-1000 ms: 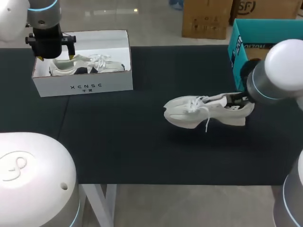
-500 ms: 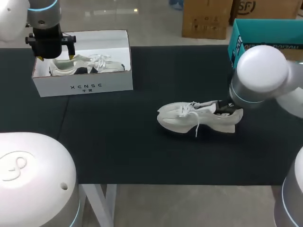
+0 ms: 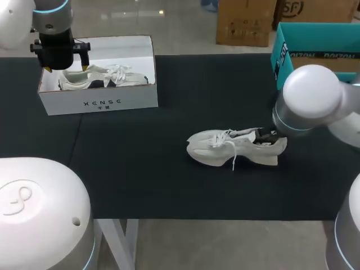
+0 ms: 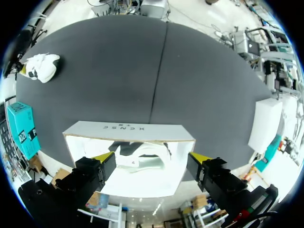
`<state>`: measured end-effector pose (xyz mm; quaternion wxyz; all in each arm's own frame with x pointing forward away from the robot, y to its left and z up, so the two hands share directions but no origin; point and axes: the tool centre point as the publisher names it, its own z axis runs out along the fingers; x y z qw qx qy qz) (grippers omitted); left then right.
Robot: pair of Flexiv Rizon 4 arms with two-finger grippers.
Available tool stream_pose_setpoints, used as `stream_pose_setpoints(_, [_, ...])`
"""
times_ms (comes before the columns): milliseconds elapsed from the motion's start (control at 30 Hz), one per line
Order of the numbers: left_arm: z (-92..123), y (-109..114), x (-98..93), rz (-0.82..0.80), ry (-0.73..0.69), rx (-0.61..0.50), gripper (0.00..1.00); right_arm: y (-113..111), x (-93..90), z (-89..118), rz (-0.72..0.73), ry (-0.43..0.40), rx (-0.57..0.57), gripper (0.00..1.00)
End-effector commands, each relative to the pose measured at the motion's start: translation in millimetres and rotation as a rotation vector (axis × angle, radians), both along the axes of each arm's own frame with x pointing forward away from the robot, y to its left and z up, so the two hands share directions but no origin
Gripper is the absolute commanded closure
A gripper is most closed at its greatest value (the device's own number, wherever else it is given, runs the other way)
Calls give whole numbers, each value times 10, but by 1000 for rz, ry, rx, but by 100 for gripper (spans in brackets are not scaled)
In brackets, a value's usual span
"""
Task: Take the shoe out of the shoebox, open the shoe tongue, remove and reinsert the insole, then place the shoe into the shoebox
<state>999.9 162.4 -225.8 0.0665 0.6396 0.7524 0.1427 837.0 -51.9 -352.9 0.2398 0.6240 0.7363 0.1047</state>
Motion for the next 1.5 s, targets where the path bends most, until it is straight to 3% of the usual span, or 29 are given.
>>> stream_pose_setpoints(33, [0,-1,1,0,0,2,0,50,25,-46,0,3,-3,65])
stream_pose_setpoints(100, [0,-1,1,0,0,2,0,55,16,-47,-1,6,-3,42])
stream_pose_setpoints(133, [0,-1,1,0,0,2,0,53,18,-48,-3,6,-3,22])
stream_pose_setpoints(200, [0,-1,1,0,0,2,0,46,21,-35,-5,6,-3,0])
stream_pose_setpoints(533, [0,-1,1,0,0,2,0,-71,3,258,50,11,19,0])
stream_pose_setpoints(600, [0,-1,1,0,0,2,0,-81,10,341,120,30,33,0])
stream_pose_setpoints(800, [0,-1,1,0,0,2,0,-194,-93,672,507,177,182,0])
stream_pose_setpoints(900, [0,-1,1,0,0,2,0,-317,-162,831,686,194,191,0])
stream_pose_setpoints(967, [0,-1,1,0,0,2,0,-398,-207,944,786,156,194,0])
stream_pose_setpoints(1133, [0,-1,1,0,0,2,0,-544,-469,1143,1199,7,225,0])
stream_pose_setpoints(1233, [0,-1,1,0,0,2,0,-618,-679,1256,1409,-64,326,0])
stream_pose_setpoints(1300, [0,-1,1,0,0,2,0,-616,-746,1271,1415,-125,261,0])
stream_pose_setpoints(1500, [0,-1,1,0,0,2,0,-616,-746,1271,1415,-125,261,0])
